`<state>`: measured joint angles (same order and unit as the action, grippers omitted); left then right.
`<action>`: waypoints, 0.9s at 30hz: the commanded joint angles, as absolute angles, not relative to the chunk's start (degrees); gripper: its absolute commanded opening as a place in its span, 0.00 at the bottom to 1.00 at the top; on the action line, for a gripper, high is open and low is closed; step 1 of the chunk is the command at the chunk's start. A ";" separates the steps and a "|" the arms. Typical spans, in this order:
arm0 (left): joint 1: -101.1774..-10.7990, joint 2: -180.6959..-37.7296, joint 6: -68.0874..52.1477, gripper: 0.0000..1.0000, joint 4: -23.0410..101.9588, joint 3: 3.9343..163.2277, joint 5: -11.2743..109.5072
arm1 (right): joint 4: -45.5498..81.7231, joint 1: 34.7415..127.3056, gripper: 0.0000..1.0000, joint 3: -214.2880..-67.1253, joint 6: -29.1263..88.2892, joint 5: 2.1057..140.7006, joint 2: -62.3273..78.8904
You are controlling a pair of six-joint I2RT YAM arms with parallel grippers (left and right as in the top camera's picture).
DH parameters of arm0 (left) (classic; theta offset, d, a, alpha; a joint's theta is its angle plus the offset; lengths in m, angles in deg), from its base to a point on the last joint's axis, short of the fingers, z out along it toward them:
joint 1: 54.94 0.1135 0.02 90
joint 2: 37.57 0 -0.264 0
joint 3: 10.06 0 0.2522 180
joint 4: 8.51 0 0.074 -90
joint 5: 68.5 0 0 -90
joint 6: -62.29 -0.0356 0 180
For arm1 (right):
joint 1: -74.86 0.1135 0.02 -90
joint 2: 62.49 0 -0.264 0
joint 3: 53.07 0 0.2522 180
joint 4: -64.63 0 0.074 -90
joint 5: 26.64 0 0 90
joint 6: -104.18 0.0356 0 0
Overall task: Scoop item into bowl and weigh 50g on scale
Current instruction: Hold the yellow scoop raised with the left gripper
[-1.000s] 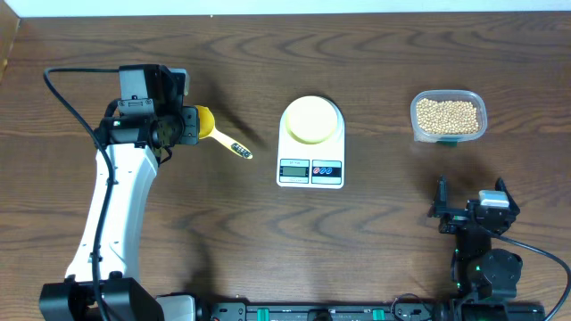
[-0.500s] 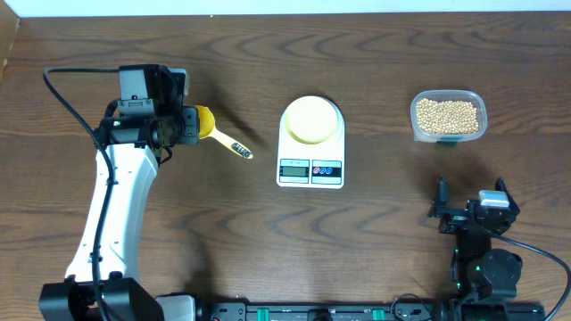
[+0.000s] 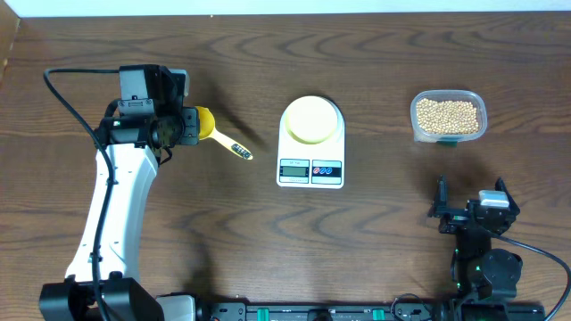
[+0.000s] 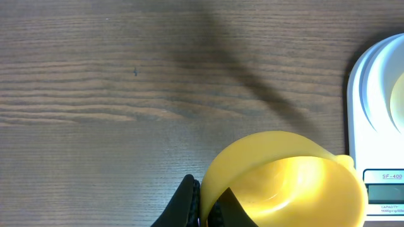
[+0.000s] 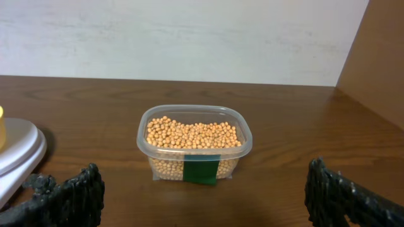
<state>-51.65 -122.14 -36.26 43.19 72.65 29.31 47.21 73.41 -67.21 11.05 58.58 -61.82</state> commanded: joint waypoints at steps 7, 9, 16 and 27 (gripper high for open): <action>-51.41 -121.35 -35.32 0.08 43.78 72.28 30.08 | 46.99 73.89 0.99 -67.17 11.77 58.15 -62.17; -51.41 -121.35 -35.32 0.08 43.80 72.28 30.08 | 46.99 73.89 0.99 -67.17 11.77 58.15 -62.17; -51.43 -121.35 -35.30 0.08 43.75 72.28 30.08 | 46.99 73.89 0.99 -67.17 11.77 58.15 -62.17; -51.43 -121.35 -35.30 0.08 43.78 72.28 30.08 | 46.99 73.89 0.99 -67.17 11.77 58.15 -62.17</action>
